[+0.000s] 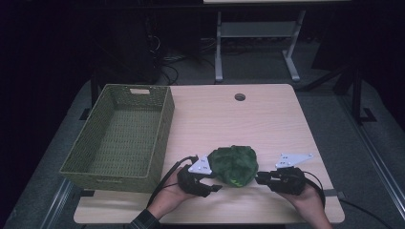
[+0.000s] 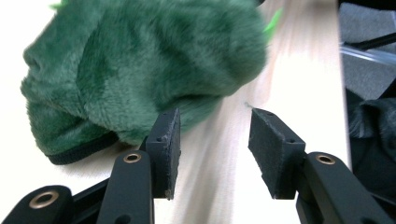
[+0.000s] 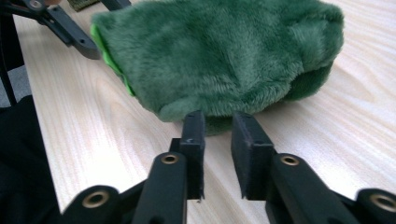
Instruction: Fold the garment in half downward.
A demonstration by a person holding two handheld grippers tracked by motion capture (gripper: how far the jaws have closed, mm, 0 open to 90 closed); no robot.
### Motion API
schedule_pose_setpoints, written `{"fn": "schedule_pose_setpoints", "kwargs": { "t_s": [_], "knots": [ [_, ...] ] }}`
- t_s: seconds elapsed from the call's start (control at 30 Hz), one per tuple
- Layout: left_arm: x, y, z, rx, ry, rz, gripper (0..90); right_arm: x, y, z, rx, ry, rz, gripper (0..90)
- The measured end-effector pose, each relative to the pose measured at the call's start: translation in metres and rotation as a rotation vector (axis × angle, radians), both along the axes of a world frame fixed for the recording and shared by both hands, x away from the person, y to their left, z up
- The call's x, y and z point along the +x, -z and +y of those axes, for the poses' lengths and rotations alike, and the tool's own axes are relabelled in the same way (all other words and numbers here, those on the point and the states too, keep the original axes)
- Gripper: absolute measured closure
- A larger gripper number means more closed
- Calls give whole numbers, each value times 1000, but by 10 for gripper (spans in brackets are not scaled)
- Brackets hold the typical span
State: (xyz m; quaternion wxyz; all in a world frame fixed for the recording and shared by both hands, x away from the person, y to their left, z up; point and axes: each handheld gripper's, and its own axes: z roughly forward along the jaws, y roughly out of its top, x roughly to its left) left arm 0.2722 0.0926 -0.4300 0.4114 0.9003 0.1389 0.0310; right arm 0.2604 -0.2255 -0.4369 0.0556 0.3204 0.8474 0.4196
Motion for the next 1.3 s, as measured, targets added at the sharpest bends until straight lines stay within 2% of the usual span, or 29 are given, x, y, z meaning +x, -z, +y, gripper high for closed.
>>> {"fn": "schedule_pose_setpoints", "kwargs": {
  "t_s": [0.07,0.13,0.2,0.3,0.37,0.47,0.57,0.6,0.67,0.8,0.9,1.07,1.13,1.3],
  "knots": [
    [1,-5,2,-9,-3,-7,595,0,-6,0,-6,-2,-6,789],
    [3,-9,3,-28,-16,-6,691,2,-13,-1,4,5,-22,834],
    [8,-12,1,-30,-27,-8,739,5,-18,0,11,7,-32,868],
    [16,-10,-5,-33,-40,14,832,13,-19,6,20,-1,-33,897],
    [19,-4,-11,-7,-39,33,871,19,-15,11,9,-1,-28,898],
    [24,8,-18,45,-50,46,873,28,-6,19,-32,11,-3,899],
    [31,18,-22,75,-66,48,873,37,4,23,-63,25,32,899],
    [32,20,-24,73,-74,55,873,39,8,24,-74,24,41,900],
    [34,23,-27,101,-74,40,873,42,15,28,-110,16,53,900],
    [37,26,-30,122,-91,18,871,43,23,31,-133,20,78,900],
    [38,26,-29,105,-107,30,866,42,27,28,-156,22,89,900],
    [31,14,-20,91,-94,30,863,37,17,17,-119,52,67,900],
    [26,9,-18,88,-90,41,872,38,9,12,-102,66,47,899],
    [14,3,-16,99,-67,64,896,50,-9,-1,-68,108,0,900]
  ]
}}
